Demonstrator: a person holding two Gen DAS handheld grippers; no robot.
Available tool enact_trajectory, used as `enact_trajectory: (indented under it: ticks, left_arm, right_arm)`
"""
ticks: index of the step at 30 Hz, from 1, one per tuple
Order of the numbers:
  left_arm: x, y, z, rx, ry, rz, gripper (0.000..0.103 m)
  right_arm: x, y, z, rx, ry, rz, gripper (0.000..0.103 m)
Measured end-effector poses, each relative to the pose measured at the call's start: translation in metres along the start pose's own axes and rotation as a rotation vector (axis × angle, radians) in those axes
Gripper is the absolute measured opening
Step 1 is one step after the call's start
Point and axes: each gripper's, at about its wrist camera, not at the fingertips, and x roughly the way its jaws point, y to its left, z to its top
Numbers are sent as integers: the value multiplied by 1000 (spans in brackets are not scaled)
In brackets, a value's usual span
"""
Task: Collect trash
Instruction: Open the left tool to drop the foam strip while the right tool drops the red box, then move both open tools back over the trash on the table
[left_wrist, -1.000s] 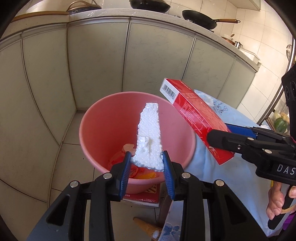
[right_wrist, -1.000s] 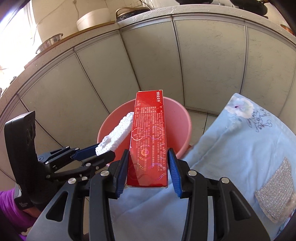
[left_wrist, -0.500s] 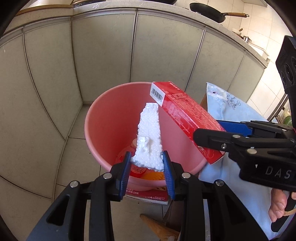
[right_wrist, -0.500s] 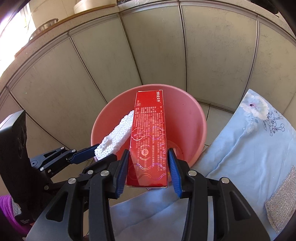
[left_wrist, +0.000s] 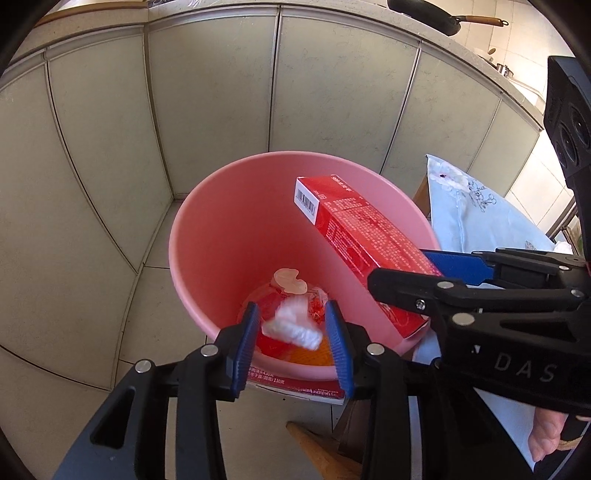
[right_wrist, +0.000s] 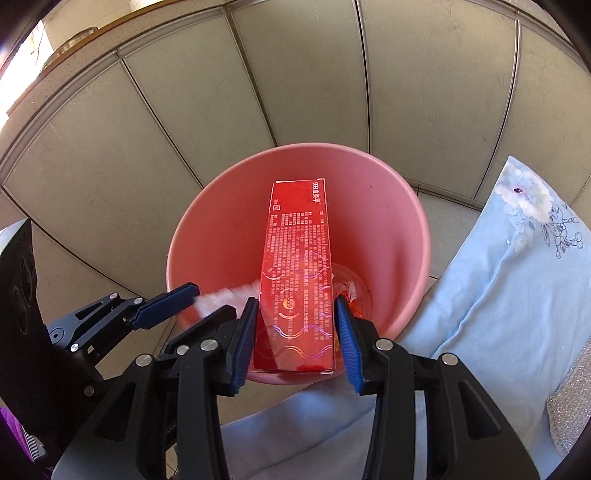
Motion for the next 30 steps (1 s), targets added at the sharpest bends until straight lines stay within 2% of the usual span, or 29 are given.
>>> enact_trajectory:
  ticks: [6, 8, 10, 16, 24, 30]
  left_arm:
    - [-4, 1, 0, -4, -9, 3, 49]
    - [-6, 2, 0, -7, -14, 3, 50]
    - [-8, 4, 0, -13, -15, 4, 50]
    - [-21, 7, 2, -34, -49, -7, 51]
    - [-48, -11, 8, -18, -133, -78, 51]
    - [-62, -37, 9, 26, -162, -151, 51]
  right_arm:
    - [-8, -4, 1, 13, -50, 23, 44]
    - [-12, -6, 2, 24, -69, 34, 45]
    - [-19, -15, -2, 29, -84, 43, 50]
    - [-39, -15, -8, 31, -140, 38, 50]
    - [-85, -21, -39, 7, -243, -29, 50]
    - [-126, -37, -67, 20, -310, -97, 50]
